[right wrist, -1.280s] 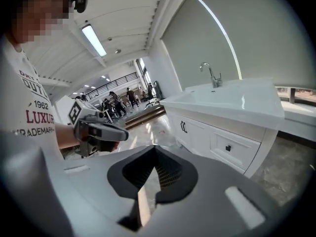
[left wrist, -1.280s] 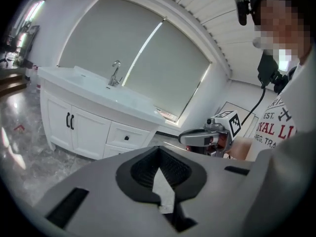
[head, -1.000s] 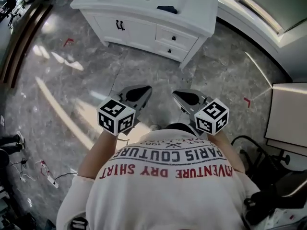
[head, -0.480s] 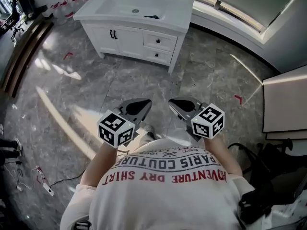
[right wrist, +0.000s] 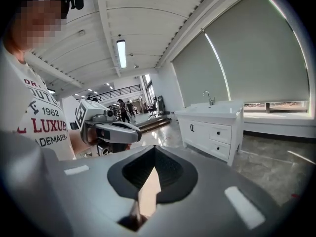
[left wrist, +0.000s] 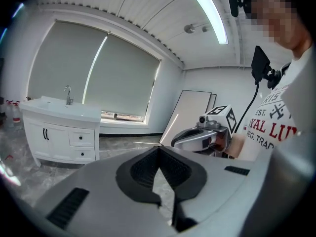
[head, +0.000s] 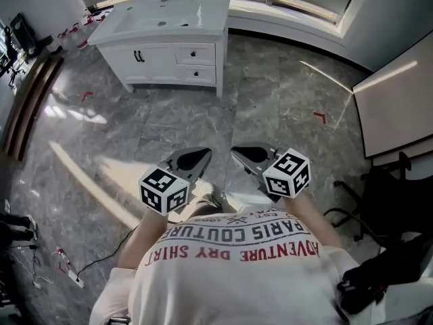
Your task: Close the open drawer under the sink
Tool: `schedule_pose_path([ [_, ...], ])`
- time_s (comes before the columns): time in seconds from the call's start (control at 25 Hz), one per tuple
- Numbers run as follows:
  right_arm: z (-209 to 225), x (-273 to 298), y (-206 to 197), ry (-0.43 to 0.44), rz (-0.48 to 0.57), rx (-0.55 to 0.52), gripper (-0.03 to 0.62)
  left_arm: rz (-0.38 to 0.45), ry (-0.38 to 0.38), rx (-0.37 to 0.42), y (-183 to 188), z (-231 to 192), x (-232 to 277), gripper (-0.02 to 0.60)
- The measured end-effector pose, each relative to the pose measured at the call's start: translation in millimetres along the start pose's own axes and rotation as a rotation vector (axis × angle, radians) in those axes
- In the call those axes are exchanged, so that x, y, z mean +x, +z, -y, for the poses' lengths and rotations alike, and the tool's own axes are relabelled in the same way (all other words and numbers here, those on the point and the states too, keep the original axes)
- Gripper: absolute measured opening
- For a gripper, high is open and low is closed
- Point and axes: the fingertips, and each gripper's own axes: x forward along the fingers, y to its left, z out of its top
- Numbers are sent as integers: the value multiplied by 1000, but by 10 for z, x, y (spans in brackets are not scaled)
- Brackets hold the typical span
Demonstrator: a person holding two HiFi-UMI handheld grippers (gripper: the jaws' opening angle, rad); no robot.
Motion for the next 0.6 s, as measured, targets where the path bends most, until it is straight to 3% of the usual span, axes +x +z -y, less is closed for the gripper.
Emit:
schedule_pose_path([
  [0.24,-255,-277,21,-21,28,-19,-2,17,4,30,62,377,-186,0],
  [0.6,-423,-336,-53,-33,26,-28,-2,19,30,65,14,534,-370,0],
])
